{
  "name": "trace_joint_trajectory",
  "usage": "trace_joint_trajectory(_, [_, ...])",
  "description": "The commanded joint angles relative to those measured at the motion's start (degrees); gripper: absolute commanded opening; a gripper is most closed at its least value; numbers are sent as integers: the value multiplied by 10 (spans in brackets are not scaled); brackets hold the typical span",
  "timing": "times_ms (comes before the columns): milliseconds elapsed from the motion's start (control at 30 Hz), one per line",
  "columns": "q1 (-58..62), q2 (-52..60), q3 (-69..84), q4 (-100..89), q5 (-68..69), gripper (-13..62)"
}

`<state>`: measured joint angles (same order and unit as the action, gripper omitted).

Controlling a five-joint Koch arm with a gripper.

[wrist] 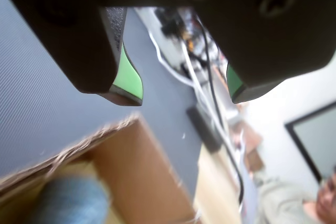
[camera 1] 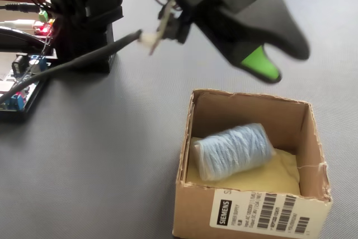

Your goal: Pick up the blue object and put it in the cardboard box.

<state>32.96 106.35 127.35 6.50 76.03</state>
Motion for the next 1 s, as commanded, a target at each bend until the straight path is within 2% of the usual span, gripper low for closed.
trace_joint_trajectory(0, [-35, 33, -33, -62, 22, 317])
trace_joint_trajectory(267, [-178, 96, 76, -77, 68, 345])
trace_joint_trajectory(433, [-279, 127, 166, -134, 168, 346])
trace_joint_trajectory(700, [-324, 155, 257, -146, 189, 346])
trace_joint_trajectory(967, [-357, 232, 392, -145, 206, 346])
